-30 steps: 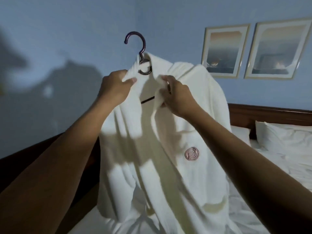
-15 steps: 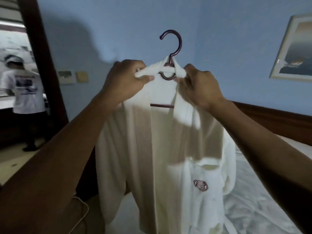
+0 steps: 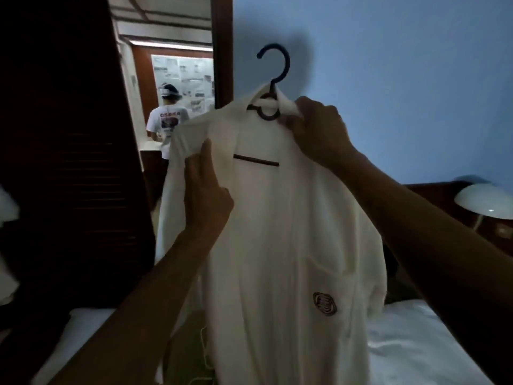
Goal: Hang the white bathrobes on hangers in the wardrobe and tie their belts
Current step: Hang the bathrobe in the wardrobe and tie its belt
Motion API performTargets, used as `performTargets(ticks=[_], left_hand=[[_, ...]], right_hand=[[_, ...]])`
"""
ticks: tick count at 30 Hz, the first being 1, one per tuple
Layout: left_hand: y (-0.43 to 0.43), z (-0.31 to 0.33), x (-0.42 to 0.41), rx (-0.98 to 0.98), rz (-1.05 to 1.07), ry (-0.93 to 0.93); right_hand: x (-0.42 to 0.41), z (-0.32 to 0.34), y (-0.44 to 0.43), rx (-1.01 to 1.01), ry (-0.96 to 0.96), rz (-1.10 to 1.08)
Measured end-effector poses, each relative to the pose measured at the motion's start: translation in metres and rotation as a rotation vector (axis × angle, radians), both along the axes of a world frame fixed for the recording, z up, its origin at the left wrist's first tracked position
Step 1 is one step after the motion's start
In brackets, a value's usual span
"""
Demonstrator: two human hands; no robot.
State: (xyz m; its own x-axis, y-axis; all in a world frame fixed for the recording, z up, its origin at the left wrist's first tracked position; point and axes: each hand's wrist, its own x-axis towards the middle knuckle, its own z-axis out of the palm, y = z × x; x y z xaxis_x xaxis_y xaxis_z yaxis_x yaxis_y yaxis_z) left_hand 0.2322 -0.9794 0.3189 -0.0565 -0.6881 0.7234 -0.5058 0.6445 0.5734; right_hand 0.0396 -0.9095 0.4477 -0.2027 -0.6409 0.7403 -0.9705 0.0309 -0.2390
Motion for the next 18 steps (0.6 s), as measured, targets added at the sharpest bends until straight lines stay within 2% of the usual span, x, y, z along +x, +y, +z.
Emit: performTargets(ticks=[4, 7, 11, 14, 16, 18], left_hand=[[-0.043, 0.002, 0.075, 0.284, 0.017, 0.239], [-0.065, 0.017, 0.113, 0.389, 0.001, 0.449], [-0.087, 0.028, 0.15, 0.317, -0.076, 0.337], [-0.126, 0.032, 0.202, 0.336, -0.035, 0.309], [-0.15, 0.033, 0.235, 0.322, 0.055, 0.238], [-0.171, 0.031, 0.256, 0.213, 0.205, 0.15]], right_hand=[[0.045, -0.031, -0.069, 0.044, -0.033, 0.132], [0.088, -0.041, -0.121, 0.066, -0.056, 0.234], [0.138, -0.034, -0.187, 0.032, -0.092, 0.358], [0.173, -0.019, -0.228, 0.04, -0.074, 0.464], [0.196, -0.011, -0.25, 0.03, -0.066, 0.538], [0.219, -0.007, -0.274, 0.015, -0.081, 0.597]])
